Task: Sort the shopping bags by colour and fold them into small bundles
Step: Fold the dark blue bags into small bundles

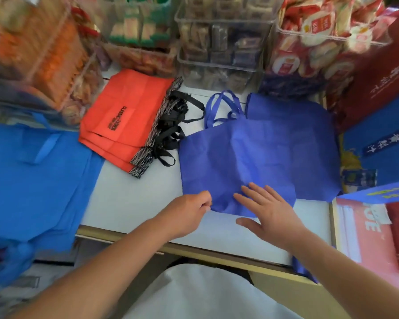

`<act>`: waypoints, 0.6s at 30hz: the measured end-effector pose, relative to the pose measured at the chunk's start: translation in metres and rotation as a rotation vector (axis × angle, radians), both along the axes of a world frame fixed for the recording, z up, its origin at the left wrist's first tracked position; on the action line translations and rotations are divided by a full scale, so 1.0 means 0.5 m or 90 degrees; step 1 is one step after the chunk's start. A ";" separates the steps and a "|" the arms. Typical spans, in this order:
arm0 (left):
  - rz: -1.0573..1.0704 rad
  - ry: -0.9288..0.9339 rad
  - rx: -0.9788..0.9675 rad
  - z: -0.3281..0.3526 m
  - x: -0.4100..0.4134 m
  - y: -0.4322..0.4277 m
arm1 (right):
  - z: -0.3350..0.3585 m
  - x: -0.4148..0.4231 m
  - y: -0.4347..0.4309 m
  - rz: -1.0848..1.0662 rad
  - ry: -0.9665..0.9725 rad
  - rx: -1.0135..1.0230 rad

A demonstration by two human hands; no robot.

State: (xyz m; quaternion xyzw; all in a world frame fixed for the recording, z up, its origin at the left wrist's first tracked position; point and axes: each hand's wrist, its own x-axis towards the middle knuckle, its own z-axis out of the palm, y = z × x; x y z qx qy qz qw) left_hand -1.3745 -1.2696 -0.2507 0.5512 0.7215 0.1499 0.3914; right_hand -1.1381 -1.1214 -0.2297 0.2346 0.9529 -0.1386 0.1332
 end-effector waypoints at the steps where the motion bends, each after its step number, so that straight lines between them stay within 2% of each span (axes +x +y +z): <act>1: -0.007 0.010 0.001 0.002 -0.006 -0.012 | -0.004 -0.004 0.000 0.015 -0.007 0.005; 8: 0.025 -0.008 0.005 0.009 -0.031 -0.092 | -0.049 -0.011 -0.044 0.073 -0.086 -0.047; 13: 0.013 0.041 0.059 -0.006 -0.039 -0.092 | -0.089 -0.029 -0.089 -0.026 -0.075 -0.072; 15: -0.010 0.068 0.048 -0.016 -0.030 -0.089 | -0.115 -0.025 -0.101 -0.048 -0.089 -0.072; 18: -0.059 0.099 0.008 -0.048 -0.016 -0.088 | -0.144 -0.019 -0.104 -0.066 -0.158 -0.146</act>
